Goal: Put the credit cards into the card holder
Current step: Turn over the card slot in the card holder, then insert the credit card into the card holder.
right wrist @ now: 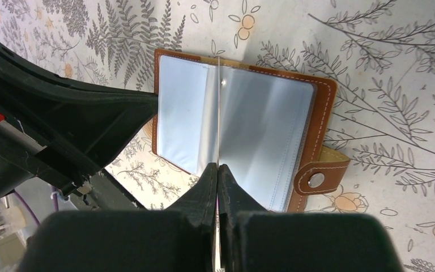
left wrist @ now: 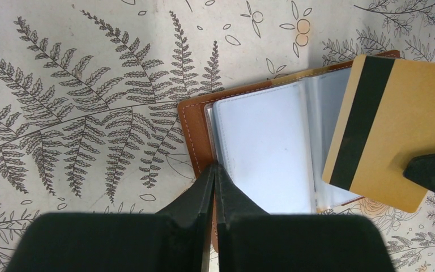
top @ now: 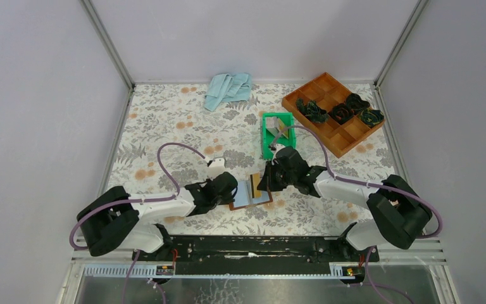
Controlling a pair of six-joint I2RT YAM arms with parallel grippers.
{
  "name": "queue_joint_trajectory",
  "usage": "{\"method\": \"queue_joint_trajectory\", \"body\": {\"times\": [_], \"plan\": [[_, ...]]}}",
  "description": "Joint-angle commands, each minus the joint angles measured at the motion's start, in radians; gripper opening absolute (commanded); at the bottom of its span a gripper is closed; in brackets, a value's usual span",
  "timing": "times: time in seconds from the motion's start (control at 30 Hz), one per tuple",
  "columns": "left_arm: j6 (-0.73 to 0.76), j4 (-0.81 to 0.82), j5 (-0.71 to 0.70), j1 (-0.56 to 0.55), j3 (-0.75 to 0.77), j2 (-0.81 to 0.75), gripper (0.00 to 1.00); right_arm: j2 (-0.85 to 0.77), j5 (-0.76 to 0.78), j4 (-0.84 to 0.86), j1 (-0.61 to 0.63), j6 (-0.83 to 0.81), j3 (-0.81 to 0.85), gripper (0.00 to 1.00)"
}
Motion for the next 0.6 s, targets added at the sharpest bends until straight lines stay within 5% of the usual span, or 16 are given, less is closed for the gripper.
{"method": "queue_joint_trajectory", "body": {"times": [0.0,0.57], "plan": [[0.009,-0.060,-0.015,-0.004,-0.025,0.043,0.06,0.011,-0.069,0.086,0.010,0.039,-0.017,0.00],[0.013,-0.037,-0.014,-0.003,-0.038,0.062,0.04,0.022,-0.141,0.154,0.010,0.089,-0.054,0.00]]}}
